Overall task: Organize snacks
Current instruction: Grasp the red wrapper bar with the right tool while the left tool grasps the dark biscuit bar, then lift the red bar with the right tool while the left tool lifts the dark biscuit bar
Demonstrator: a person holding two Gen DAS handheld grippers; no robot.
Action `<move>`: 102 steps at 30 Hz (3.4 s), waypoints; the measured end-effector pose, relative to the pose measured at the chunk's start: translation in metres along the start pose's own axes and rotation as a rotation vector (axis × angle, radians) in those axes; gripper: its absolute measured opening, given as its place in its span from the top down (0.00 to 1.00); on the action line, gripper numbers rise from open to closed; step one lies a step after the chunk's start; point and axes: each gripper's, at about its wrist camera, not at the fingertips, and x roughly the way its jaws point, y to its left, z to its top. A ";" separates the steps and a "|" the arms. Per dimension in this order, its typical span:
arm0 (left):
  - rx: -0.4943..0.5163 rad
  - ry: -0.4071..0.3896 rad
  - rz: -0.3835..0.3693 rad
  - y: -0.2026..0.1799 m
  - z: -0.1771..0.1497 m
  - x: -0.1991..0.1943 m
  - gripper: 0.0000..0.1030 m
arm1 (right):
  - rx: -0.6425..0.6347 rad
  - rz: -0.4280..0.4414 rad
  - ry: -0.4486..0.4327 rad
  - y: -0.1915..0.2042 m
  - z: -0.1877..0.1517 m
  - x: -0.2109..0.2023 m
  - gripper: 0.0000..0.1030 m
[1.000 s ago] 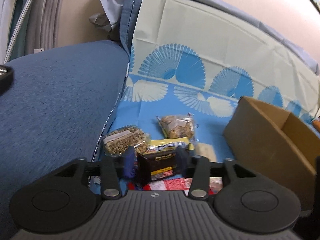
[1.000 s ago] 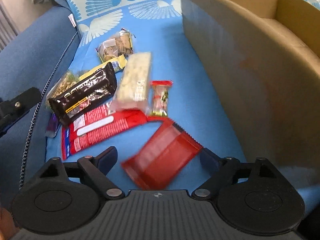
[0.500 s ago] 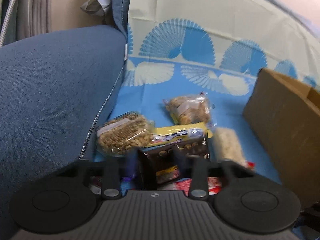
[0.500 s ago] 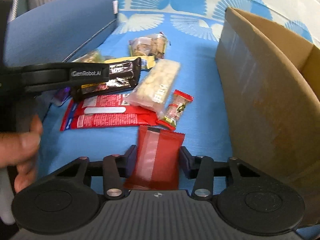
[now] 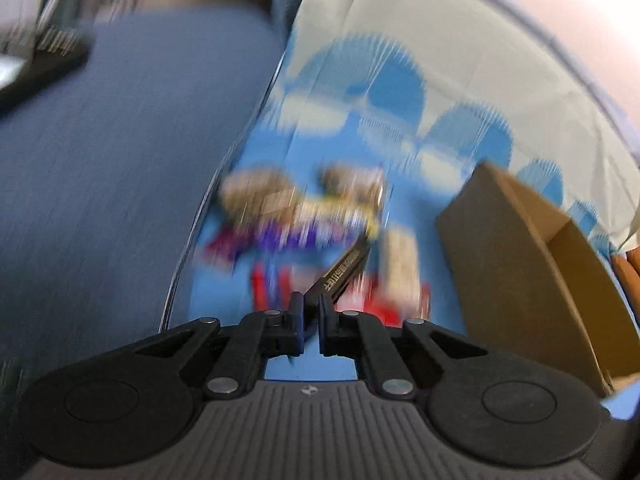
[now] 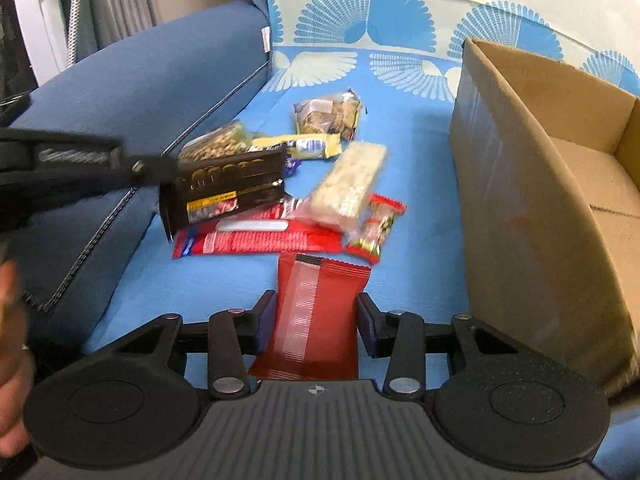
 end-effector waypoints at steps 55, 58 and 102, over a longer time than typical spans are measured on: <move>0.151 0.262 0.061 -0.035 -0.029 0.042 0.56 | -0.023 0.085 0.043 -0.017 -0.041 -0.008 0.55; 0.167 0.261 0.068 -0.037 -0.029 0.043 0.55 | -0.042 0.079 0.039 -0.014 -0.042 -0.009 0.55; 0.158 0.202 0.030 -0.038 -0.027 0.032 0.62 | -0.149 0.071 -0.079 -0.002 -0.044 -0.045 0.57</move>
